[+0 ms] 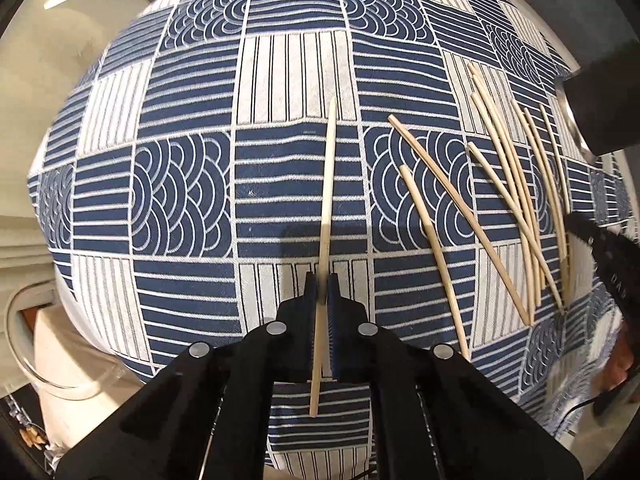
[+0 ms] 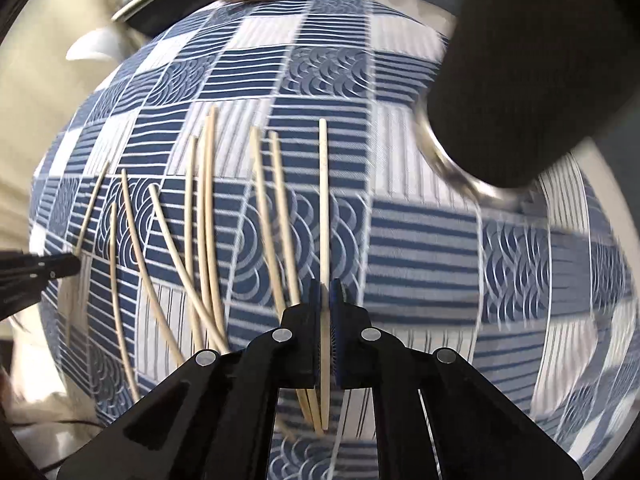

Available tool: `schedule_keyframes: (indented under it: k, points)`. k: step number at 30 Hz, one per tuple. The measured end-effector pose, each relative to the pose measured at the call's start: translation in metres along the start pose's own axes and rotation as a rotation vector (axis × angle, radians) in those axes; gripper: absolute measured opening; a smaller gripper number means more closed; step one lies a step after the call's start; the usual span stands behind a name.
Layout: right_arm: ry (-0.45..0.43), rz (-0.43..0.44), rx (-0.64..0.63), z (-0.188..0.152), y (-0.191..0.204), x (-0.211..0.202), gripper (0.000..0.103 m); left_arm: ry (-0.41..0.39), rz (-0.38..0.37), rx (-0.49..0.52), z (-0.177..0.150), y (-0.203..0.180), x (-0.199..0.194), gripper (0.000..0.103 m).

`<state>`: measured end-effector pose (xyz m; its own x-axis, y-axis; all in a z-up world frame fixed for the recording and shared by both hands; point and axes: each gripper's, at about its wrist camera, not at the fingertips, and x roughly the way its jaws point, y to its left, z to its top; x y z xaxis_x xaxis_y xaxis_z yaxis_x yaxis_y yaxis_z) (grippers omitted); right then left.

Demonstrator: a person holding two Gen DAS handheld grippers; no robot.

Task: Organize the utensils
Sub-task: 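Lift the skewer upright with the right gripper toward the black cup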

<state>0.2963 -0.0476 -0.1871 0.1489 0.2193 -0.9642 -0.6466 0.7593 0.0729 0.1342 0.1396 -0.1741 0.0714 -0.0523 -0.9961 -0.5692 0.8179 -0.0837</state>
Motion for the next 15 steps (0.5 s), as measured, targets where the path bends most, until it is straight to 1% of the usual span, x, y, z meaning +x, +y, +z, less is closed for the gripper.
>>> schedule_keyframes:
  k: [1,4,5,9,11,12,14,15]
  points:
    - [-0.003,0.009,0.033,-0.005,-0.005,-0.006,0.005,0.008,-0.019,-0.009,0.000,0.004,0.000,0.005]
    - [-0.030,0.057,0.142,-0.022,-0.018,-0.020,0.005,0.055,-0.140,-0.045,-0.001,0.023,0.003,0.005]
    - [-0.042,0.071,0.172,-0.025,-0.021,-0.024,0.005,0.060,-0.155,-0.045,-0.001,0.026,0.003,0.005]
    - [-0.095,0.111,0.270,-0.048,-0.032,-0.049,0.005,0.059,-0.179,-0.032,-0.007,0.034,0.000,0.005]
    - [-0.120,0.112,0.283,-0.058,-0.033,-0.061,0.005,0.054,-0.205,-0.019,-0.011,0.039,-0.004,0.005]
    - [-0.129,0.108,0.280,-0.054,-0.029,-0.062,0.005,0.042,-0.200,-0.008,-0.014,0.040,-0.008,0.005]
    - [-0.165,0.095,0.260,-0.060,-0.026,-0.072,0.005,0.022,-0.194,0.017,-0.020,0.044,-0.013,0.005]
    - [-0.176,0.094,0.258,-0.063,-0.024,-0.076,0.005,0.000,-0.168,0.042,-0.023,0.044,-0.018,0.005]
